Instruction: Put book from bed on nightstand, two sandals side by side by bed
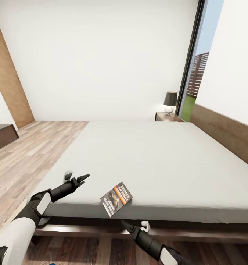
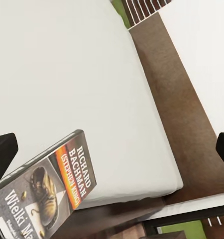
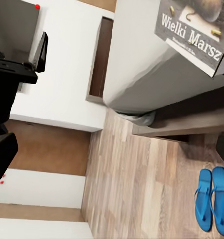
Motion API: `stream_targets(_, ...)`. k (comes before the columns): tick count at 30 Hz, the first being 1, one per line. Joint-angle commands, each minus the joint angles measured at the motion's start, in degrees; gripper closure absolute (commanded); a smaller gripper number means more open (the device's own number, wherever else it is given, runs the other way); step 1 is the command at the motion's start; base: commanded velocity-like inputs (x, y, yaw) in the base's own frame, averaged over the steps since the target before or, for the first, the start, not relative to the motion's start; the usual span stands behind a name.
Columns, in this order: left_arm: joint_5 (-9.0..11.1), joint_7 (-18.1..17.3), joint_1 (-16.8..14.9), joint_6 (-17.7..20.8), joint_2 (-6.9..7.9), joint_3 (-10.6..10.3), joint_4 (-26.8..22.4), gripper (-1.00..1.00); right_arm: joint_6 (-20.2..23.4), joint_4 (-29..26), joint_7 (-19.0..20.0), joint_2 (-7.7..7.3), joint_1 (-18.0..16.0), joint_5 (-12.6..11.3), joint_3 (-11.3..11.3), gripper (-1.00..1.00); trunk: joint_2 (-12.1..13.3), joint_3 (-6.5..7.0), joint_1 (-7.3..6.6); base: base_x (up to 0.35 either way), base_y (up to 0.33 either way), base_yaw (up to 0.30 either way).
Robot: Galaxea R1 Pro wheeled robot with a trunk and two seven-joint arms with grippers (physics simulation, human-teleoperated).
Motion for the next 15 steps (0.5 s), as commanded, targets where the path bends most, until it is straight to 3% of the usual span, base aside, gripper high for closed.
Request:
stream_targets(1, 0.3, -0.1, 0.0, 0.4, -0.01, 0.1, 0.0, -1.00, 0.5, -0.3, 0.0, 0.03, 0.0, -0.6, 0.3, -1.00, 0.0, -0.05, -0.01, 0.000, 0.000, 0.000)
stream_targets(15, 0.3, -0.1, 0.0, 0.4, -0.28, 0.1, 0.1, -1.00, 0.5, -4.1, 0.0, 0.05, 0.0, -0.8, 0.0, -1.00, 0.0, -0.05, -0.01, 0.000, 0.000, 0.000)
